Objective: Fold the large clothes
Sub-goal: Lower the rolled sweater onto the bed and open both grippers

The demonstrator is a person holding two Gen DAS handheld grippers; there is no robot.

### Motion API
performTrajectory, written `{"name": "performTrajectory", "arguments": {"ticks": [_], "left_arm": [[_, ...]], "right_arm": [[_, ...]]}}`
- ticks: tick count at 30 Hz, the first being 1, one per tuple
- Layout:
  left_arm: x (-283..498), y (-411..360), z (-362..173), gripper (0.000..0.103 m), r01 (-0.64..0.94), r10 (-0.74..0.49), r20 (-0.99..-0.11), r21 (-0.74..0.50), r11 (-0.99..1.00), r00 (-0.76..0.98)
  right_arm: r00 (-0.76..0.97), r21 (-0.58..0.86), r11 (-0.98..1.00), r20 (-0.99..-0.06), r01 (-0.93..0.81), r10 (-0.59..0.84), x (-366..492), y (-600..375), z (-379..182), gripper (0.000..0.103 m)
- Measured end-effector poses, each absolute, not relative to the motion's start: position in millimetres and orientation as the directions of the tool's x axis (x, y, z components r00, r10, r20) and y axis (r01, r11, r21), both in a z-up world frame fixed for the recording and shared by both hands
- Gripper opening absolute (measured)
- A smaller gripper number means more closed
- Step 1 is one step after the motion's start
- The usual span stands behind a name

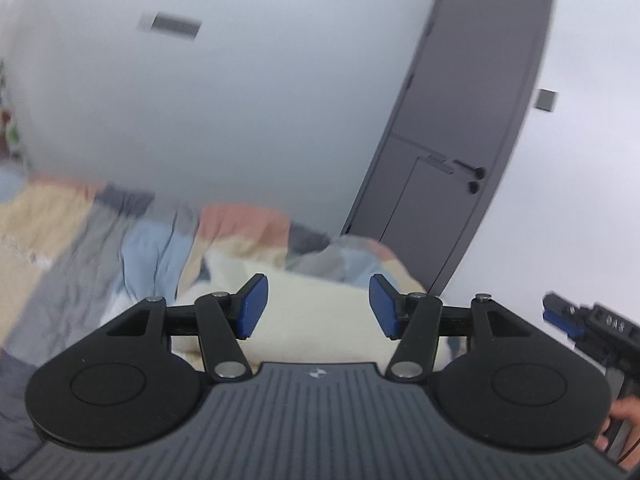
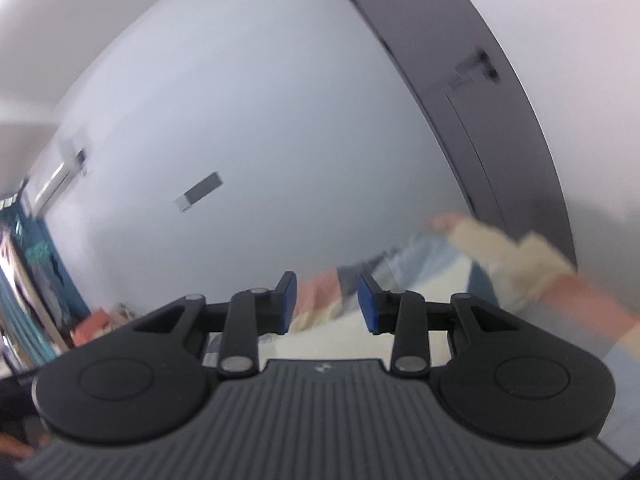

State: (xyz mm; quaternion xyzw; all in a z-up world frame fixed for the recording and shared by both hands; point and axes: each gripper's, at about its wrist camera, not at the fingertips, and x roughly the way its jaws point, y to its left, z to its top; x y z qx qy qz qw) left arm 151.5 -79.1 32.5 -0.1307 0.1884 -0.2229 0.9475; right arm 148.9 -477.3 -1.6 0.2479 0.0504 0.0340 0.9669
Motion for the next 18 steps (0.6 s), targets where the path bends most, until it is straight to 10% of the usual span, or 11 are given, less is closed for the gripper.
{"name": "performTrajectory", "arguments": {"ticks": [18], "left_arm": [[-8.5,-59.9,73.9,0.062,0.456,-0.479,-0.221,-0.151,0.877,0.849]], "right_arm": [[0.993,0.26,0.965,-0.1,-0.034,0.062,28.8,-396.8,41.6,0.037]]}}
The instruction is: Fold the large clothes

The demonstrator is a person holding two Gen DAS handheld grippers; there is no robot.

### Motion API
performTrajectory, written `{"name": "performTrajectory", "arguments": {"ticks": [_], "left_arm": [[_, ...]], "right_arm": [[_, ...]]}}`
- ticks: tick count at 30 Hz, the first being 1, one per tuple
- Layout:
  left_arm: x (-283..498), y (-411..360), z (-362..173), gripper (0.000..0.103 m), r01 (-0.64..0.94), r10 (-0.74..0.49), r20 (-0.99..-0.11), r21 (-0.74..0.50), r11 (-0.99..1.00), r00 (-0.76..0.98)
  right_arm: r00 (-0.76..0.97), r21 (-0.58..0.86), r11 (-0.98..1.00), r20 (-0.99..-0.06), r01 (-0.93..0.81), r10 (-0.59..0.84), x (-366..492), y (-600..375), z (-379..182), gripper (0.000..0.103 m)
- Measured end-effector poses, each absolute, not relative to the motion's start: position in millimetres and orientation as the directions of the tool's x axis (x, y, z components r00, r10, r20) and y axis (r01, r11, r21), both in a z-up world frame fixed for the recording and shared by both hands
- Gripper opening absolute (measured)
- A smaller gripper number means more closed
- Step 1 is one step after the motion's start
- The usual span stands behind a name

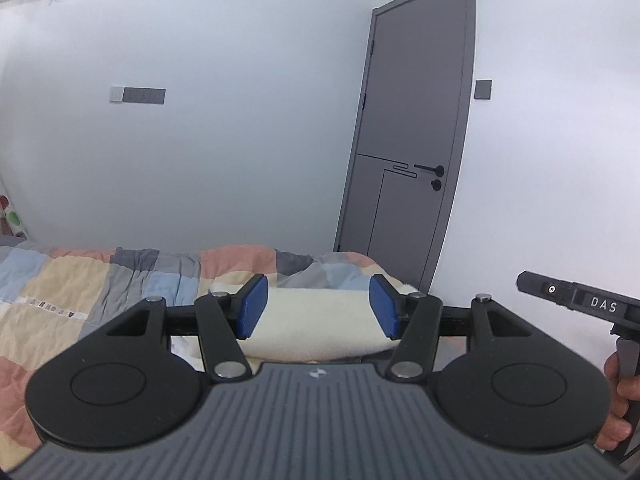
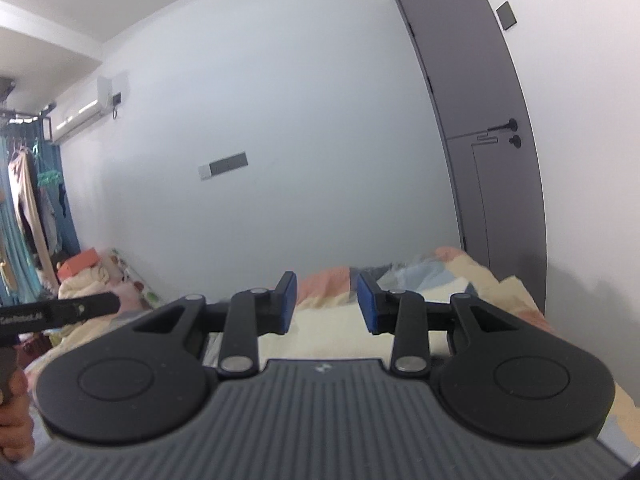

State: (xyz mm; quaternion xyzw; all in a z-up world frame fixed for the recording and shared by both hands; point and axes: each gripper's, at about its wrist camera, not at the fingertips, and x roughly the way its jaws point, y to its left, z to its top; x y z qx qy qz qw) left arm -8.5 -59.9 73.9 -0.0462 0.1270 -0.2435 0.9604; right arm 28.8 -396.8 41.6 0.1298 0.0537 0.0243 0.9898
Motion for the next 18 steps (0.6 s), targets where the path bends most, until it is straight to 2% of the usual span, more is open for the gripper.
{"name": "performTrajectory", "arguments": {"ticks": [6,11,18], "left_arm": [[-26.1,-61.1,60.0,0.062,0.465,-0.489,-0.255,-0.152,0.872,0.834],[-32.1,-68.0,43.7,0.062,0.428,-0.432,-0.284,-0.077,0.9,0.856],[-35.6,-71.1,18.2,0.062,0.416,-0.418,-0.324,-0.078,0.906,0.849]], "right_arm": [[0.985,0.229,0.973,-0.162,-0.023,0.061,19.0,-379.4,26.8,0.037],[0.974,0.225,0.974,-0.217,-0.015,0.066,13.5,-371.5,12.2,0.037],[0.962,0.226,0.974,-0.268,0.009,0.053,7.6,-367.2,-5.3,0.037]]}}
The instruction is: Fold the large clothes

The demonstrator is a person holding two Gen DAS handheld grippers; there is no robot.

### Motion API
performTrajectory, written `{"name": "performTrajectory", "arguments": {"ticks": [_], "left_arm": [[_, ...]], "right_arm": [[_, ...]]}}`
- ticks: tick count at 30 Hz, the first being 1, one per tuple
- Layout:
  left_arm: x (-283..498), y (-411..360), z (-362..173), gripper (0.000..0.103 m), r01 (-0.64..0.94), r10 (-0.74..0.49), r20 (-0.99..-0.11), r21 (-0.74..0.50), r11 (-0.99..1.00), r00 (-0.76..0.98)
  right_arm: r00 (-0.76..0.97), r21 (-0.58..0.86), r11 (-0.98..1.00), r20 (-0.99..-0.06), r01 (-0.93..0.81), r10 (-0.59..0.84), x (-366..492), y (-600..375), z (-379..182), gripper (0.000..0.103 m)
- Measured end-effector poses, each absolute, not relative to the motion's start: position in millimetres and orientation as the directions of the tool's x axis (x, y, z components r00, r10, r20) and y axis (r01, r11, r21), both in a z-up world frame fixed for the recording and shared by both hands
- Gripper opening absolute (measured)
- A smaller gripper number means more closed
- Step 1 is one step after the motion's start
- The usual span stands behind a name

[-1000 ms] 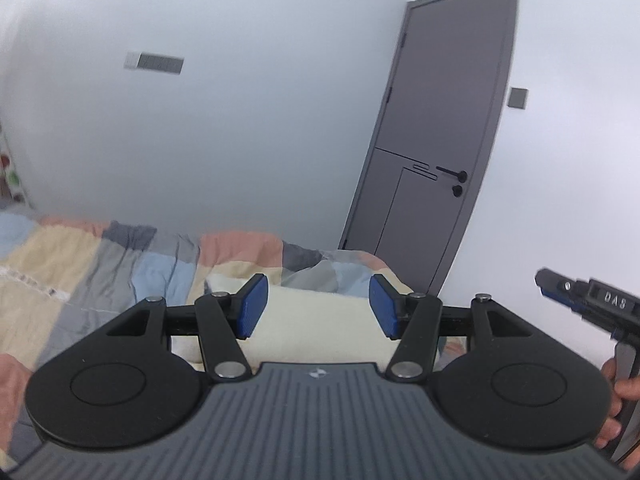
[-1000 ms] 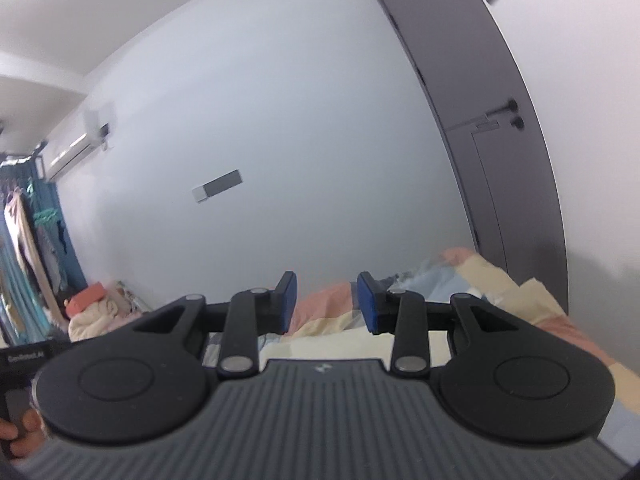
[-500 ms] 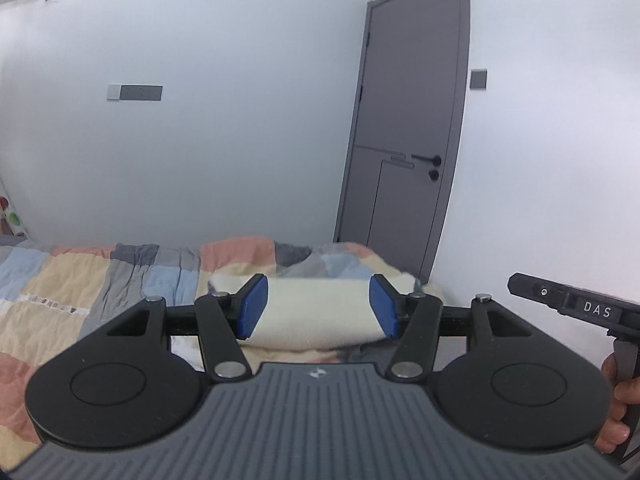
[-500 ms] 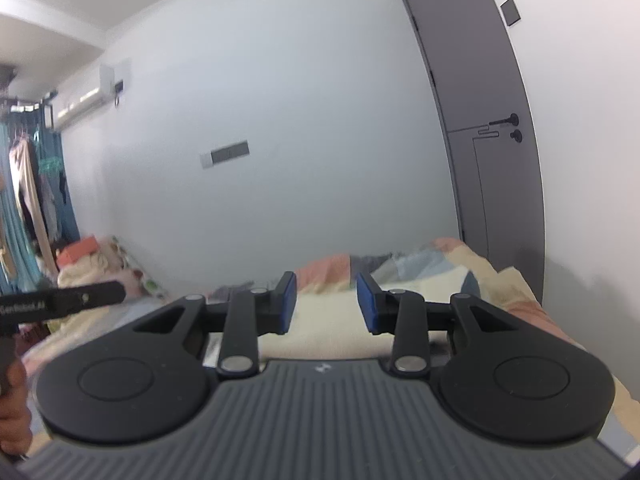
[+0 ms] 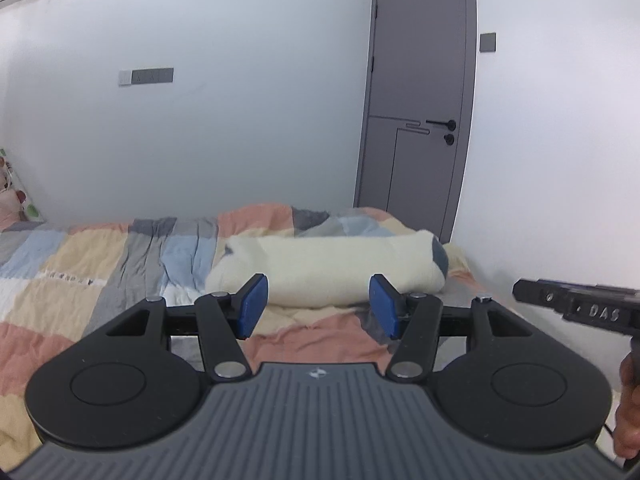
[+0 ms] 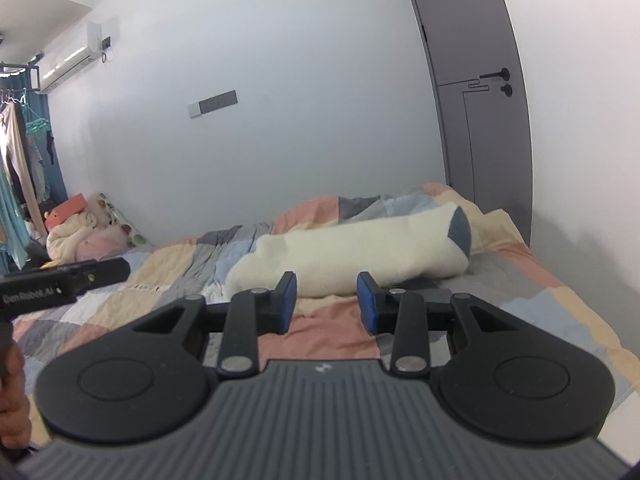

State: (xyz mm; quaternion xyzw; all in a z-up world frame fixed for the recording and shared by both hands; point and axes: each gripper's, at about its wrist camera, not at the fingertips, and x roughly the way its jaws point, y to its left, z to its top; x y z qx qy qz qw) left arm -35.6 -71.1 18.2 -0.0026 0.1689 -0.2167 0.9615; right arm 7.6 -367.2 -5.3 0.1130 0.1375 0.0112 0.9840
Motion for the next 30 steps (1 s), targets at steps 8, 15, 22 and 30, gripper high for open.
{"name": "performTrajectory", "arguments": {"ticks": [8,15,22,30], "left_arm": [[-32.3,-72.1,9.2,0.062,0.426,-0.422,-0.333,-0.066,0.902,0.843],[-30.4,-76.1,6.3,0.062,0.432,-0.428,-0.339,-0.067,0.899,0.838],[-23.3,-72.8,1.2,0.062,0.42,-0.419,-0.353,-0.08,0.904,0.836],[-20.9,-69.9,-0.4,0.067,0.391,-0.403,-0.35,-0.11,0.914,0.845]], "right_arm": [[0.961,0.198,0.98,-0.276,0.032,0.025,-1.3,-366.9,-10.8,0.037],[0.95,0.212,0.976,-0.31,0.044,0.025,0.9,-361.6,-20.5,0.037],[0.945,0.21,0.977,-0.326,0.048,0.024,2.8,-357.9,-25.0,0.037],[0.945,0.198,0.979,-0.328,0.049,0.019,2.6,-355.7,-22.5,0.037]]}}
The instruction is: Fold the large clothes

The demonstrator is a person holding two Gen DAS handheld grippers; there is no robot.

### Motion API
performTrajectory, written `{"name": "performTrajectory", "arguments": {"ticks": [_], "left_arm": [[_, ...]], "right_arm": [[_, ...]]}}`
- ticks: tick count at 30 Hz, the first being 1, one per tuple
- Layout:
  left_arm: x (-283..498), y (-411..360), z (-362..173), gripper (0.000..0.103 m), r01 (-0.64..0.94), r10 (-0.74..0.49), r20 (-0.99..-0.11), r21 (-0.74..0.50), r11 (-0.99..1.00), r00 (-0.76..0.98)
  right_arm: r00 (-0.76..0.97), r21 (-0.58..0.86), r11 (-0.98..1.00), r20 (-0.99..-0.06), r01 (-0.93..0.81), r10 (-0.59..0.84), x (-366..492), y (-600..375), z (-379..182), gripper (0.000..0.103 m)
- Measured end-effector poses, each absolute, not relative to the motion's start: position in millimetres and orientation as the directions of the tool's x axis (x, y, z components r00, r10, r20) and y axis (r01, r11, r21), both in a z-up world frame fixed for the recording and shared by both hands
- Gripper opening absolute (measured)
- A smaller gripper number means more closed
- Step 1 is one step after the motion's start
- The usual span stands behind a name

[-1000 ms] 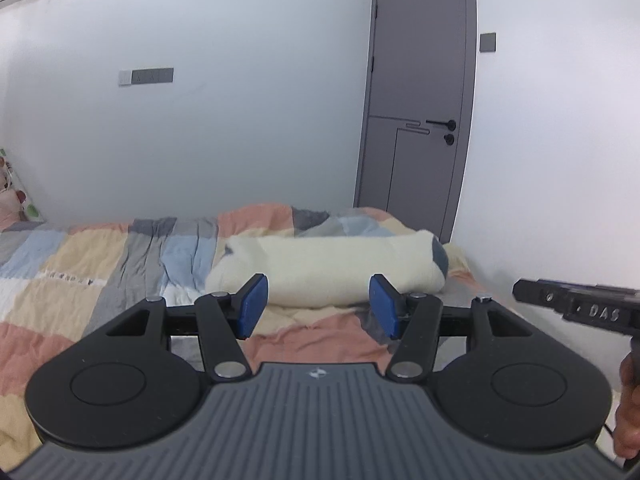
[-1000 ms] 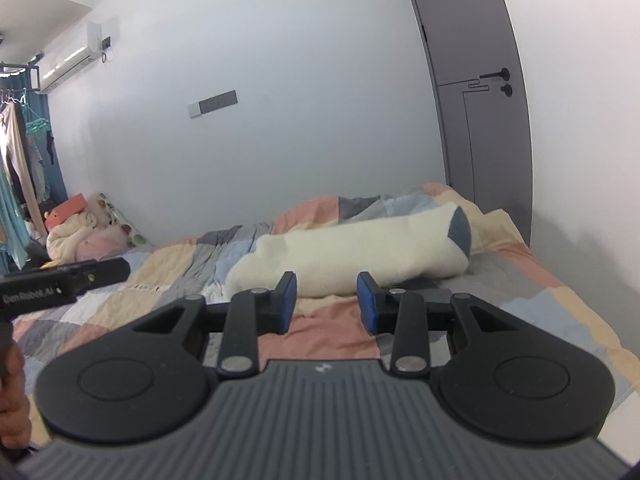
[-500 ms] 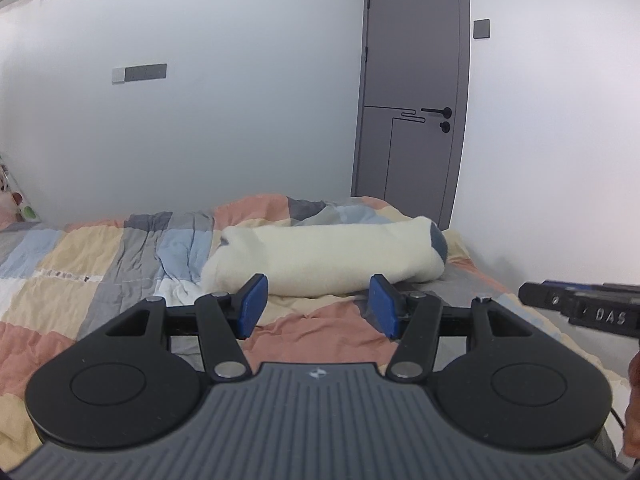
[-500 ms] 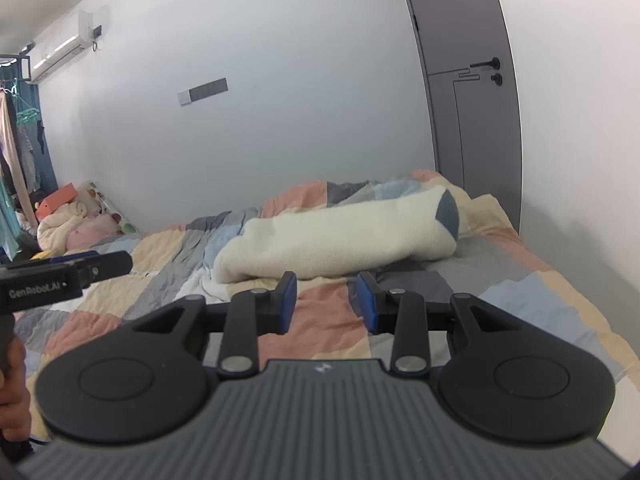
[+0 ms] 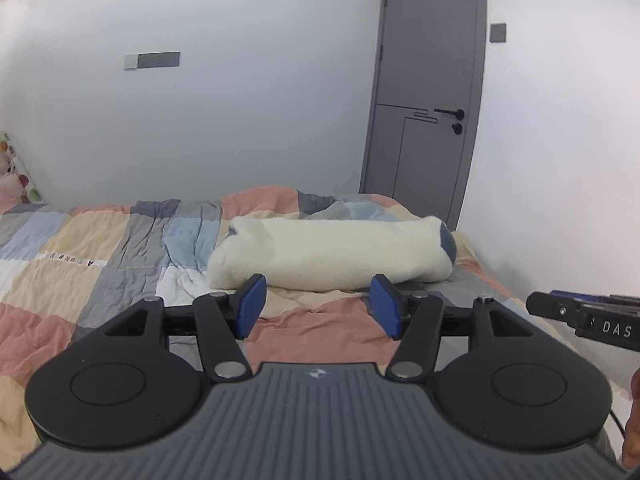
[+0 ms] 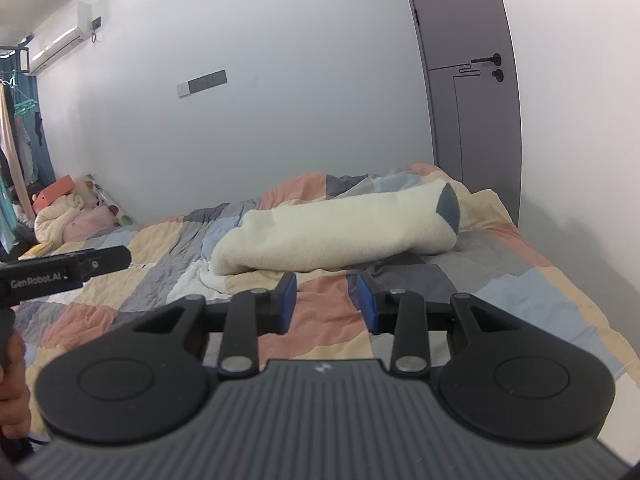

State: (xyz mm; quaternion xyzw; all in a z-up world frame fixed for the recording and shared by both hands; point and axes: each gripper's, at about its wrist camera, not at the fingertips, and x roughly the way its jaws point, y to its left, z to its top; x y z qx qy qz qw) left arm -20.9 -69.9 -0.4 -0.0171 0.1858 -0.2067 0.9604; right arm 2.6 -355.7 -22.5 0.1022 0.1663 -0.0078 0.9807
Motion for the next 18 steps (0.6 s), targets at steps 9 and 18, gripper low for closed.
{"name": "performTrajectory", "arguments": {"ticks": [9,18], "left_arm": [[-17.3,-63.9,-2.2,0.093,0.357,-0.389,-0.353,-0.156,0.921,0.851],[-12.5,-63.2,-8.4,0.1,0.341,-0.377,-0.378,-0.16,0.926,0.846]], "right_arm": [[0.945,0.173,0.983,-0.328,0.063,-0.003,3.9,-353.3,-20.3,0.037],[0.943,0.151,0.985,-0.332,0.082,-0.027,6.2,-351.8,-17.9,0.037]]}}
